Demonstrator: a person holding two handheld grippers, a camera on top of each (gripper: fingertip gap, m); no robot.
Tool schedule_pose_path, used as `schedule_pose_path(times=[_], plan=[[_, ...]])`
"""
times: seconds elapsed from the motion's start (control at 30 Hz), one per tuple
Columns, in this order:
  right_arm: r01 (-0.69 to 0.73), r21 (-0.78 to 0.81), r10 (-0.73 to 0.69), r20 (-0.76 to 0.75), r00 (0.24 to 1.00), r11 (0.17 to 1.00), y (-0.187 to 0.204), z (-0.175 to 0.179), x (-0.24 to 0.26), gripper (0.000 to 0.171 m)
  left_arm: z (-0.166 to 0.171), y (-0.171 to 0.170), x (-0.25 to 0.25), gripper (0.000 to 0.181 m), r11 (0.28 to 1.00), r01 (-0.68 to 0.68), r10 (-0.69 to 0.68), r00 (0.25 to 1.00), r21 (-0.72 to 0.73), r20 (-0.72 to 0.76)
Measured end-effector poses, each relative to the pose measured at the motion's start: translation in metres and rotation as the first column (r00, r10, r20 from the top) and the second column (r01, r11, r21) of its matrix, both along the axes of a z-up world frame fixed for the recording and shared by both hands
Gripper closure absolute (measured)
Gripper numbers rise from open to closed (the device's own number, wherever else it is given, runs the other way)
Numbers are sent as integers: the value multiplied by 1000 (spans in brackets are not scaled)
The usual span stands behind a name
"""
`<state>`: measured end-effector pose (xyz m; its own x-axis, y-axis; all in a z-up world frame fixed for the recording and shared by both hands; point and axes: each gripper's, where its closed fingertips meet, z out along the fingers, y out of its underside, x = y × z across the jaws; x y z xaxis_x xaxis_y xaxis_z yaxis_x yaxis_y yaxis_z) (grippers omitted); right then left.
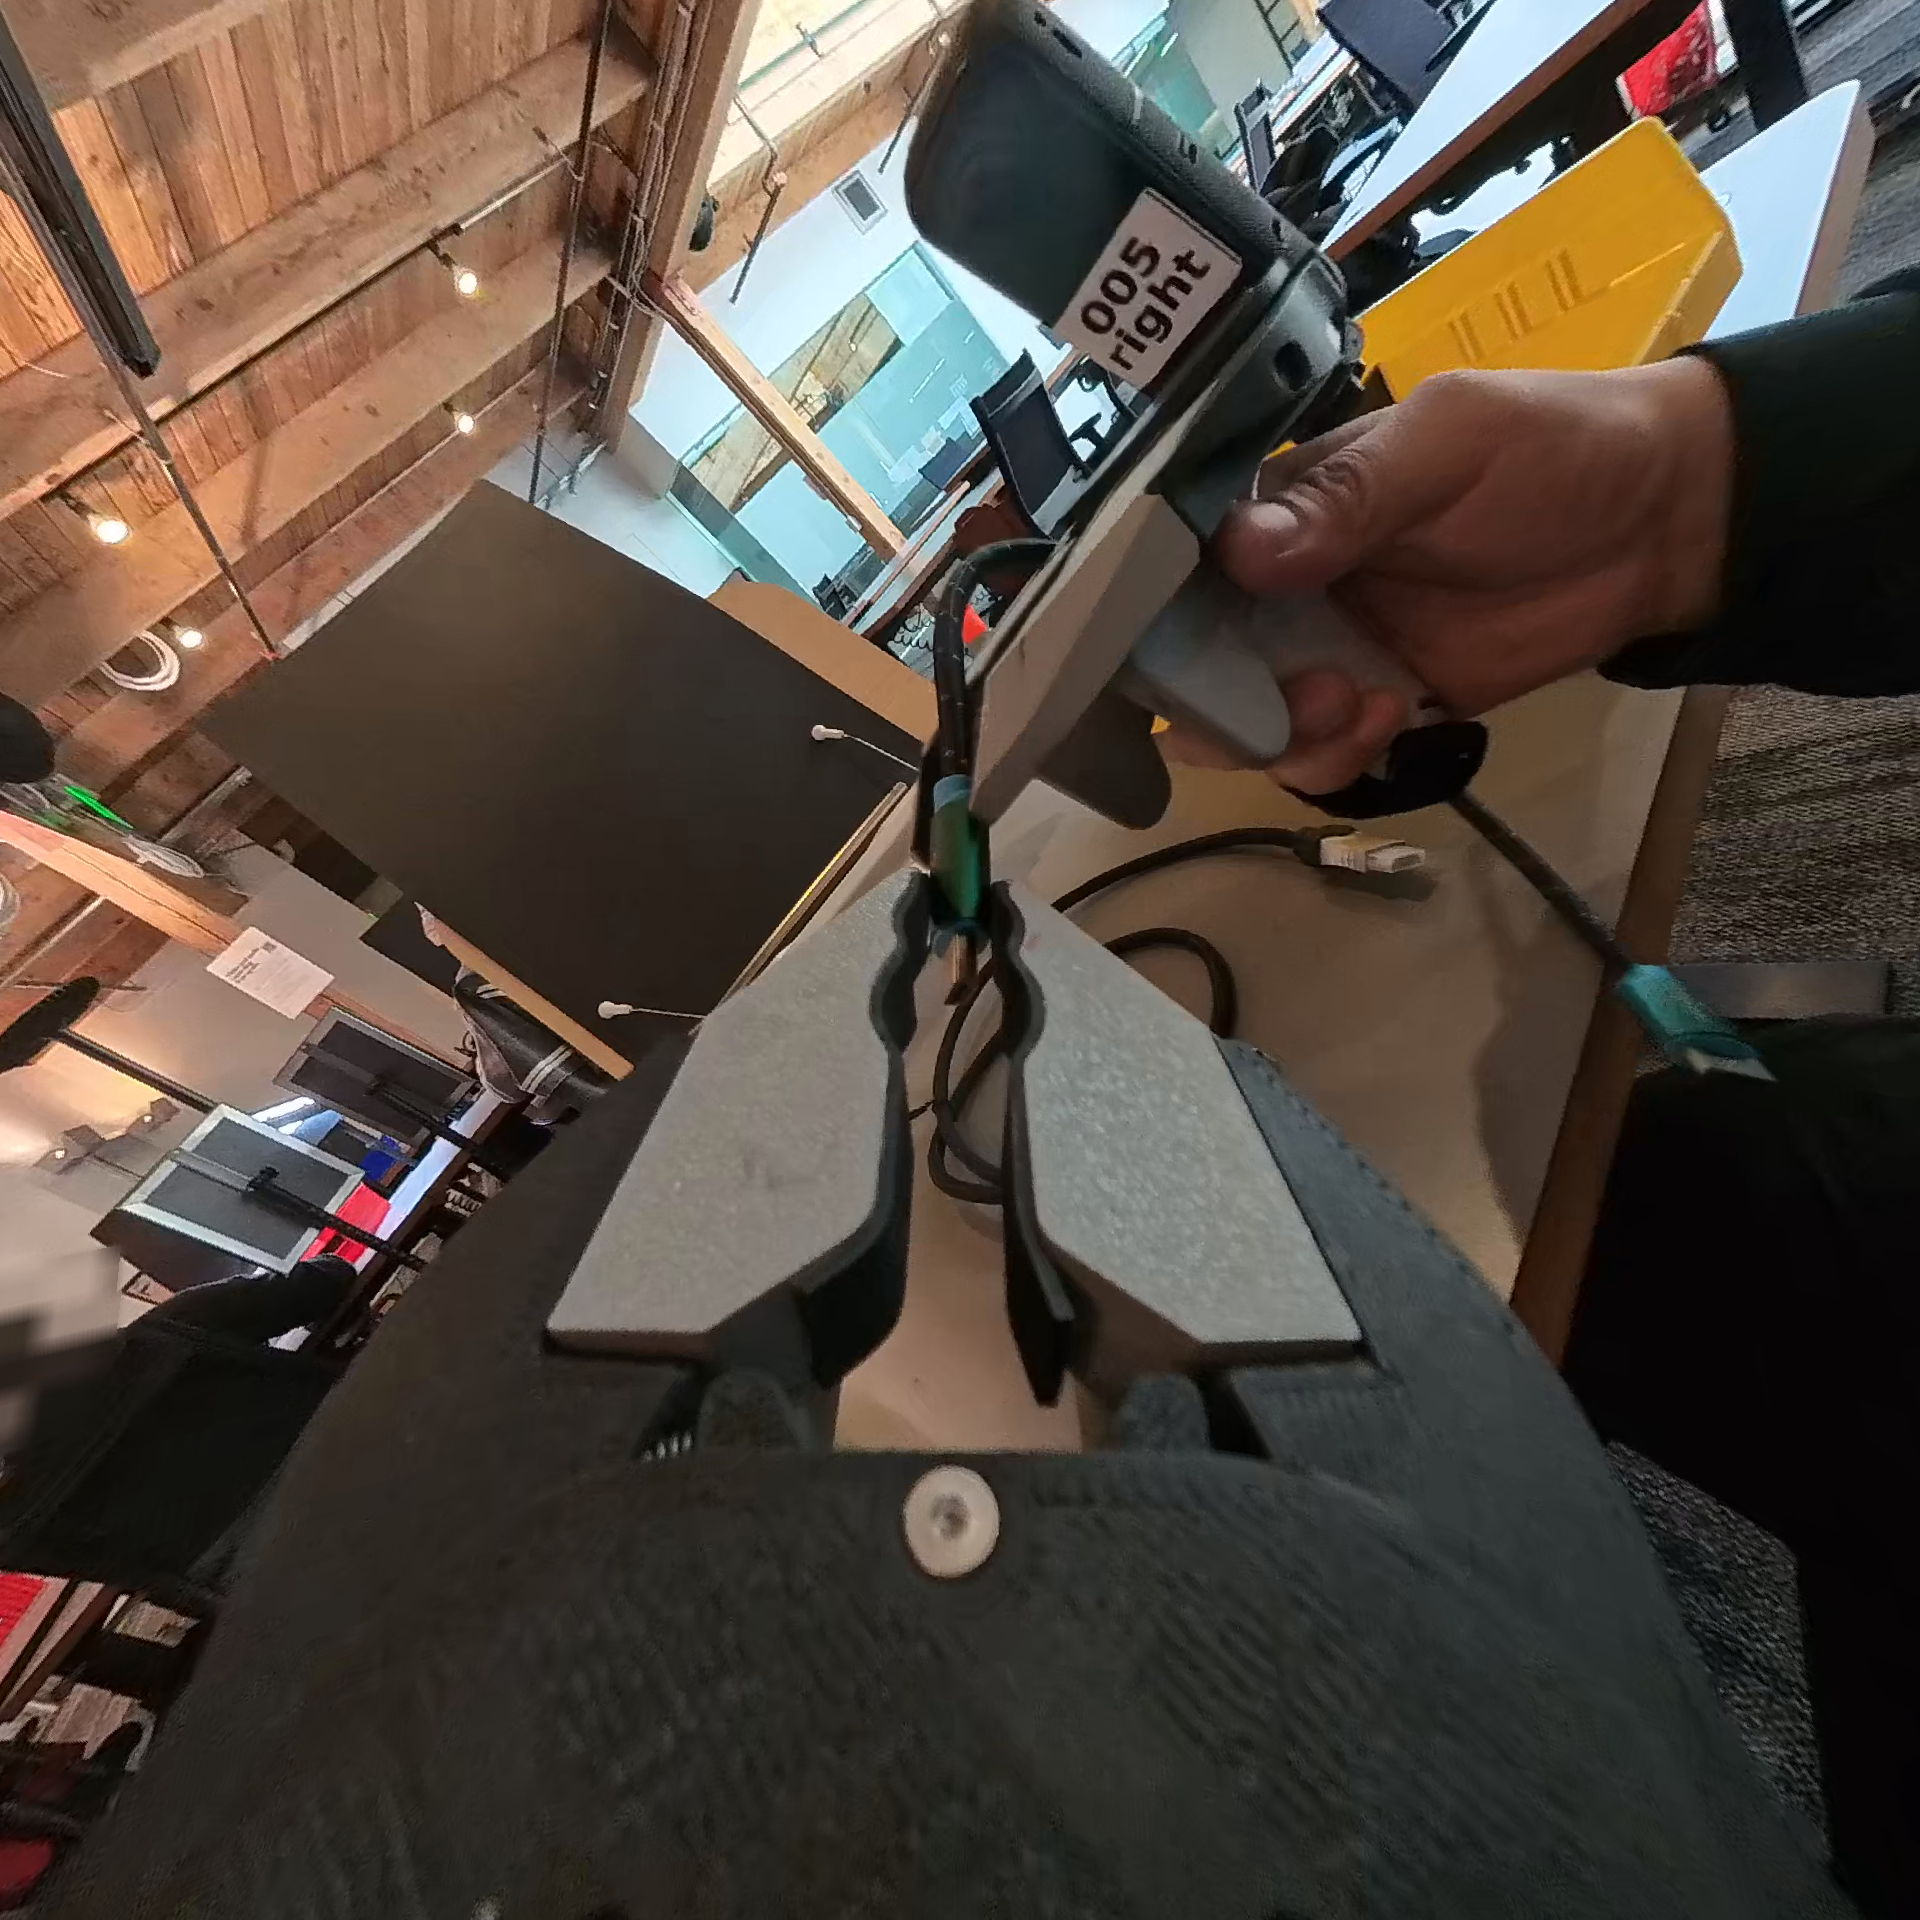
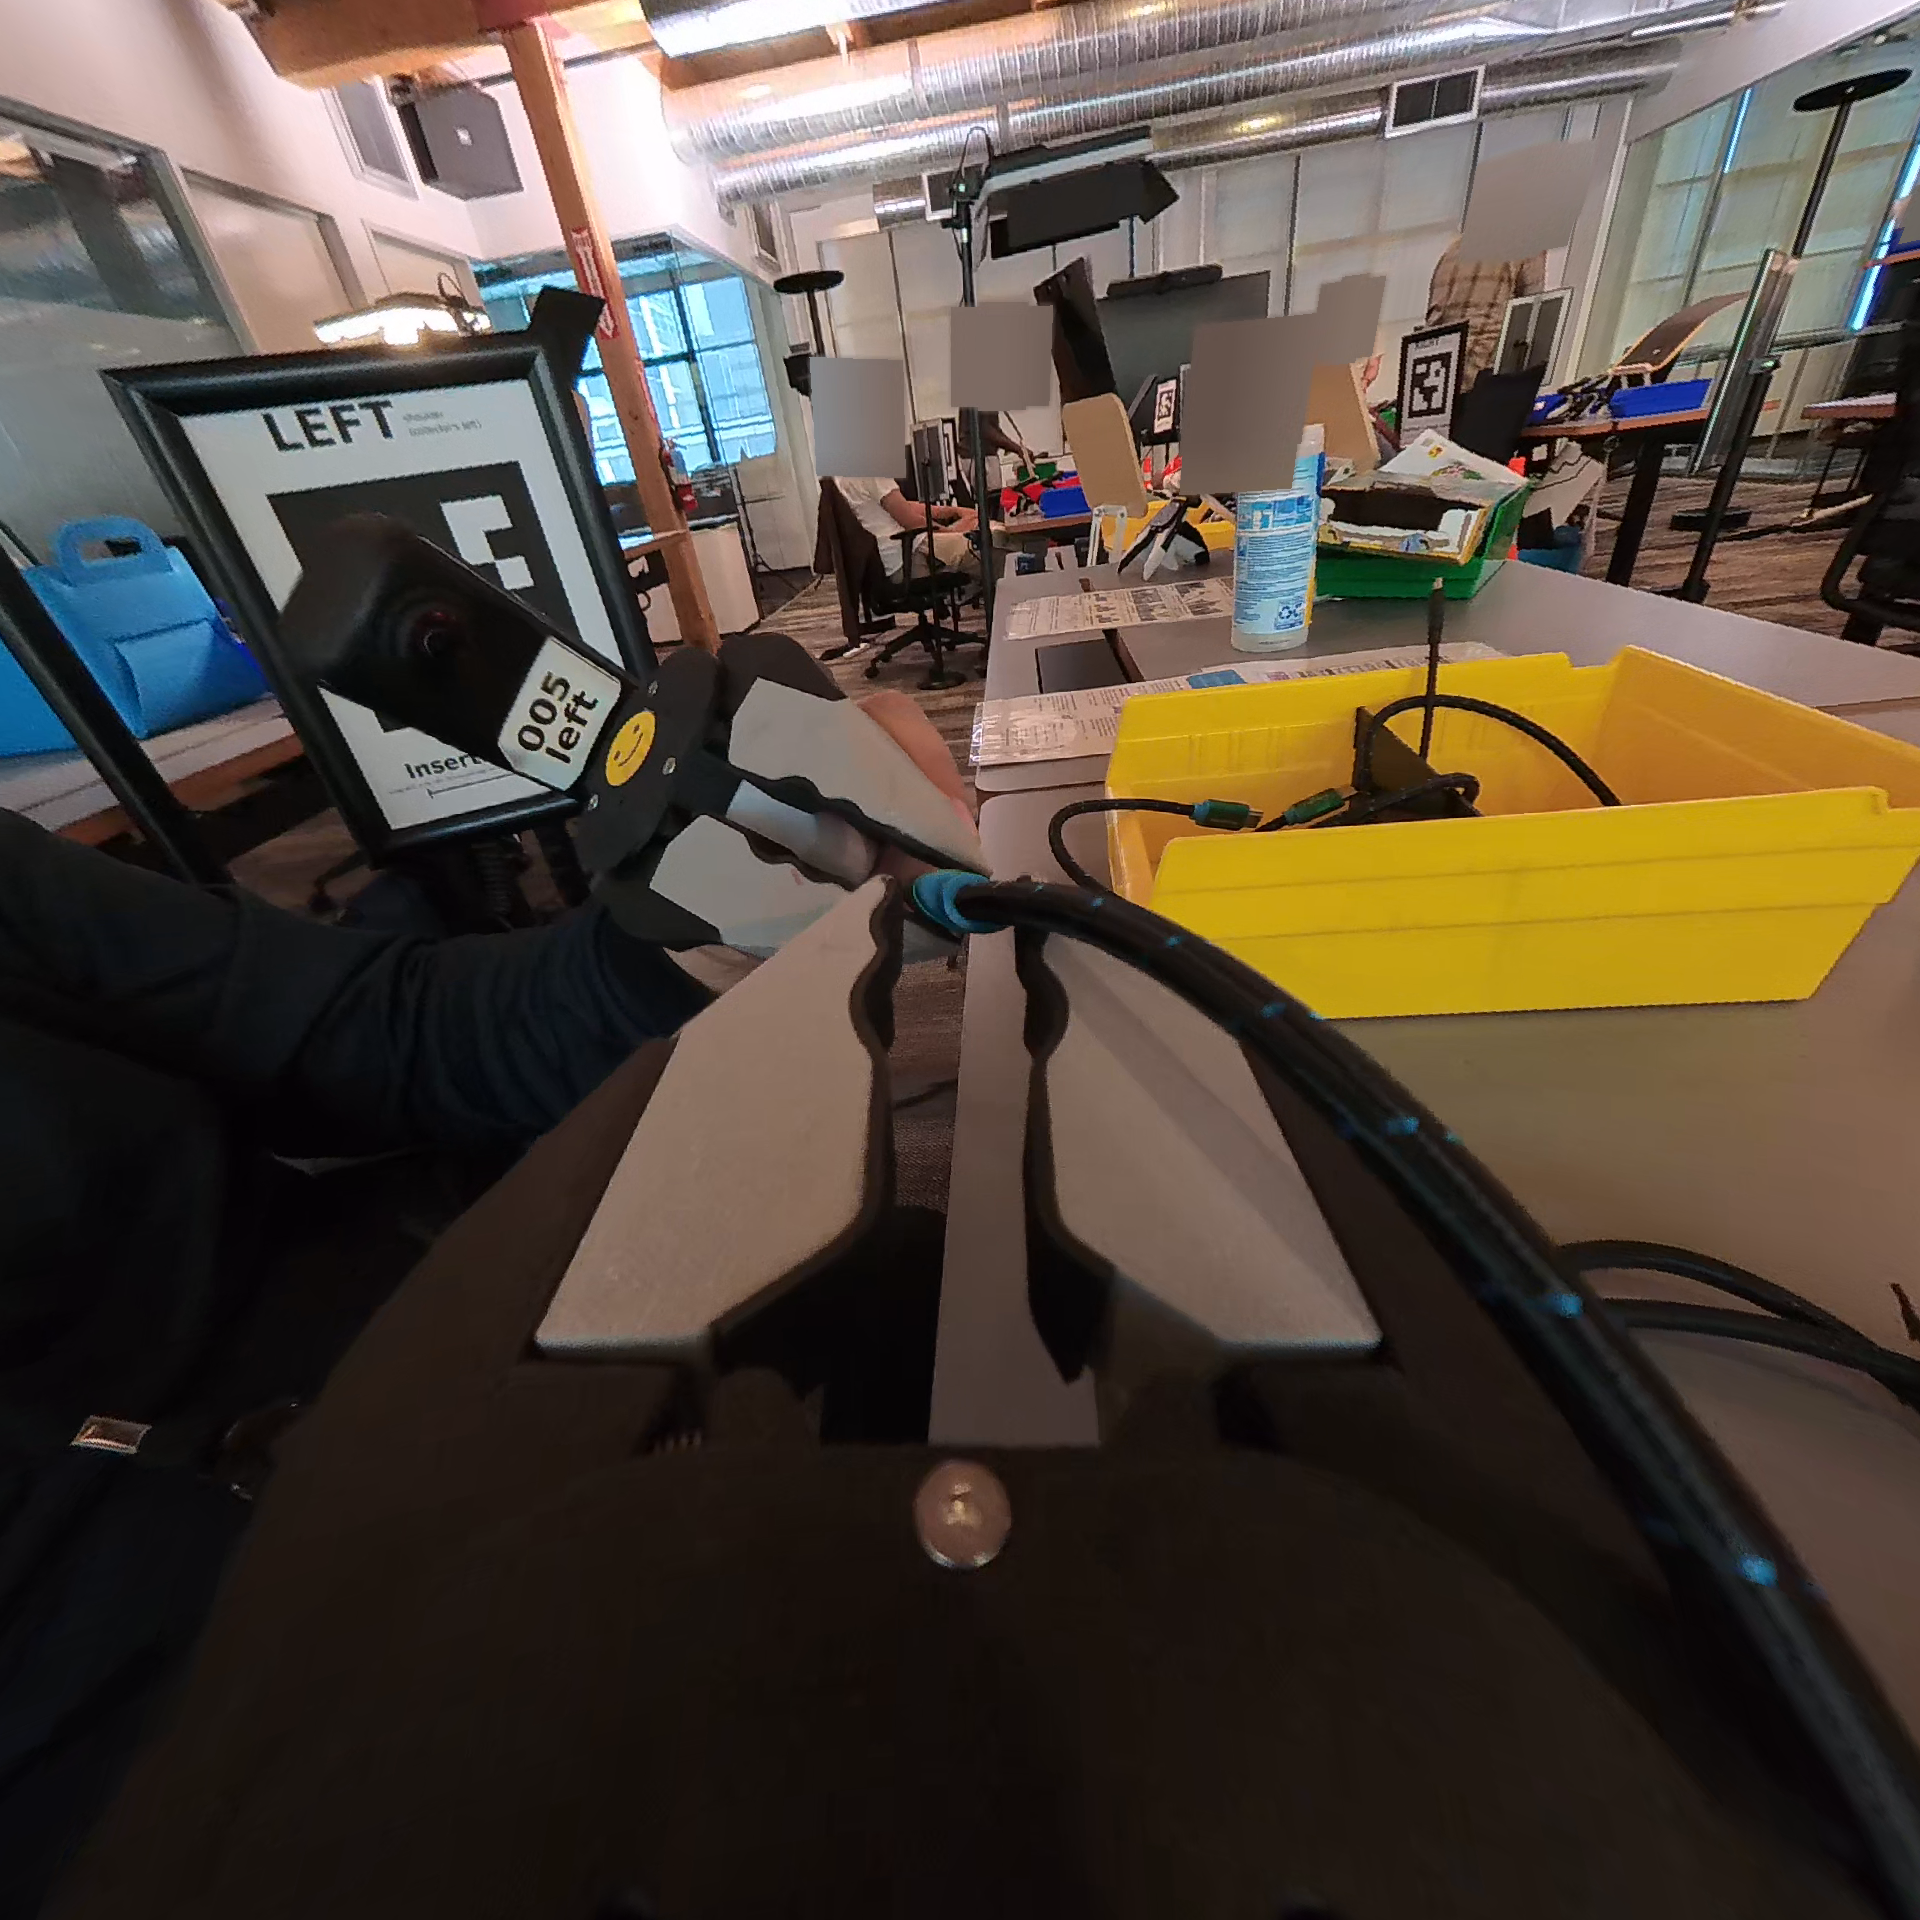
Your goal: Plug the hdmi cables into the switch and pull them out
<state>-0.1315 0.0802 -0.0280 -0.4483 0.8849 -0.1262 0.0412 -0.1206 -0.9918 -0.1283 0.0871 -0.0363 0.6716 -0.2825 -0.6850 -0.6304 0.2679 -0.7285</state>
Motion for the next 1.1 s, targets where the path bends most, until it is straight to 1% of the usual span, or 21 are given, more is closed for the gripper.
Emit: schedule_pose_path(times=[0.53,0.7,0.83,0.9,1.0,1.1], plan=[[-9,-38,8,-9,1000,999,1,0,-2,154,1,0,-1,172,1000,-2,2,1000,0,21],[33,-20,-32,16,999,999,6,-7,-7,154,-5,5,-5,170,998,-34,36,998,-43,42],[114,24,-115,68,991,993,21,-16,-9,154,-18,10,-8,164,992,-46,53,997,-119,54],[157,37,-160,88,983,987,33,-20,-7,154,-31,11,-8,158,978,-31,43,997,-208,56],[204,39,-207,86,975,978,48,-18,-1,154,-64,15,-11,139,923,-33,53,998,-384,39],[228,23,-229,71,971,973,59,-11,8,154,-101,18,-12,126,857,-61,55,998,-512,-26]])
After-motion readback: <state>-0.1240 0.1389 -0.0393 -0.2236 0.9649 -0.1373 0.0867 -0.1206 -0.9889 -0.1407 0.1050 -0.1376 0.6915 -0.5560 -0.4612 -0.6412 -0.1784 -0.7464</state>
